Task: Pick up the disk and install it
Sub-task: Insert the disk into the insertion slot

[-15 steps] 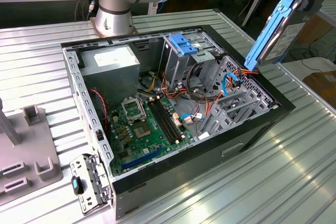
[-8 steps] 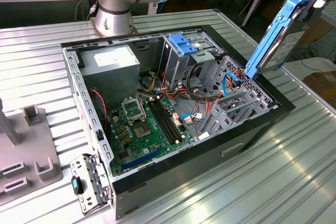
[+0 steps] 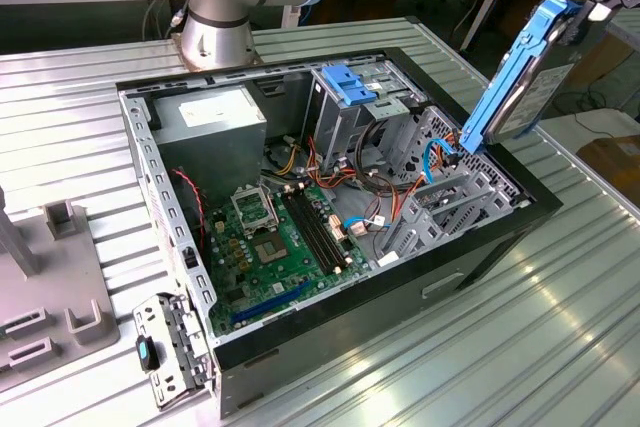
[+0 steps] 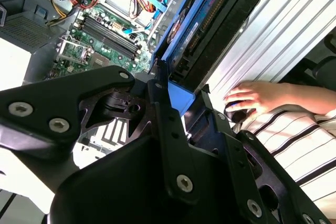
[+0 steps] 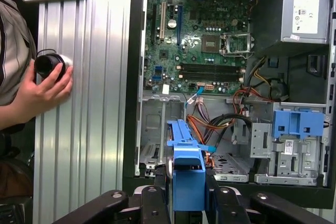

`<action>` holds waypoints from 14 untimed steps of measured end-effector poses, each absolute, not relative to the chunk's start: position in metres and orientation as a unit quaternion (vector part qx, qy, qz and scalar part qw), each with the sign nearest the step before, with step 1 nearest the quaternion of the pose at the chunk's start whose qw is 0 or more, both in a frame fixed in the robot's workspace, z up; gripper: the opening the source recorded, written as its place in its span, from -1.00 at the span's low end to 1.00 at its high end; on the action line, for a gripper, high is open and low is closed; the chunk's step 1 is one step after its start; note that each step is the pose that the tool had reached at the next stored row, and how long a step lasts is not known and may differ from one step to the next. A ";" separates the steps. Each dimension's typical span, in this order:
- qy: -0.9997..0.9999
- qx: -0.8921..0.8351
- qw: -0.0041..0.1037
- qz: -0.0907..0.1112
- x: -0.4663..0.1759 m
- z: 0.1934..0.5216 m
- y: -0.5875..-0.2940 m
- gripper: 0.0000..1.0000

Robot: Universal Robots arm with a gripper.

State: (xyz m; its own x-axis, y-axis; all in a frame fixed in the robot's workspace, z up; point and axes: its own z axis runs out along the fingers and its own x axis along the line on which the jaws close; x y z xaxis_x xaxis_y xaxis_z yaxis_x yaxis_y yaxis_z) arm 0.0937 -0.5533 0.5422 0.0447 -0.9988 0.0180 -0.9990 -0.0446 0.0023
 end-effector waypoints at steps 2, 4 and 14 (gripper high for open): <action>-0.691 0.723 0.007 0.006 0.094 0.542 -0.553 -0.27; -0.691 0.723 0.007 0.006 0.094 0.542 -0.553 -0.27; -0.691 0.723 0.007 0.006 0.094 0.540 -0.553 -0.27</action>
State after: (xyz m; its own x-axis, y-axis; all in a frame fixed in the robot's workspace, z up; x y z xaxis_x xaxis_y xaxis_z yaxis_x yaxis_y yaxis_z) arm 0.0937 -0.5533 0.5398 0.0446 -0.9988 0.0178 -0.9990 -0.0446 0.0023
